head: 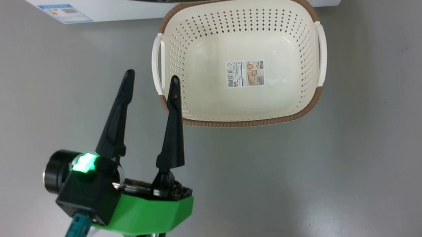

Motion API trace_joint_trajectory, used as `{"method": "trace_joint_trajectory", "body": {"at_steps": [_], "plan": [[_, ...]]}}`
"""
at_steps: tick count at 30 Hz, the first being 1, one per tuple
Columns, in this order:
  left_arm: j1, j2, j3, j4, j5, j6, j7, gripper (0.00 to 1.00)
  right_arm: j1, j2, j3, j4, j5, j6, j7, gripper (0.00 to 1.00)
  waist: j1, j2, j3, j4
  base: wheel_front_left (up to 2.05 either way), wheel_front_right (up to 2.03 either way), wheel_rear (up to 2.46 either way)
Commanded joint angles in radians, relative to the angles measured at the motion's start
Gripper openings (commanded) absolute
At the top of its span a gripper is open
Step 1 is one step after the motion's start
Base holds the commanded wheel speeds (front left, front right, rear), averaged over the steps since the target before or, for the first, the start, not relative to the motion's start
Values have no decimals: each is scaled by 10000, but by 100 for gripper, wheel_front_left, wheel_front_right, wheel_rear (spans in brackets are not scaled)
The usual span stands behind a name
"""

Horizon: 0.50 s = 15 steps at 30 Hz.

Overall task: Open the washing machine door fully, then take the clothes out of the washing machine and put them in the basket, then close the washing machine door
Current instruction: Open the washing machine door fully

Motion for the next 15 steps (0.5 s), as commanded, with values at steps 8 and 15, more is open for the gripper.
{"method": "trace_joint_trajectory", "body": {"at_steps": [8,15], "plan": [[-188,187,361,-88,-18,18,-46,100,374,410,252,-754,-48,8,428,0,0,-1,-227,-118,0,0,0],[-110,187,482,-31,49,1,-46,100,788,521,394,-1023,-95,8,607,0,0,-1,-447,-234,0,0,0]]}}
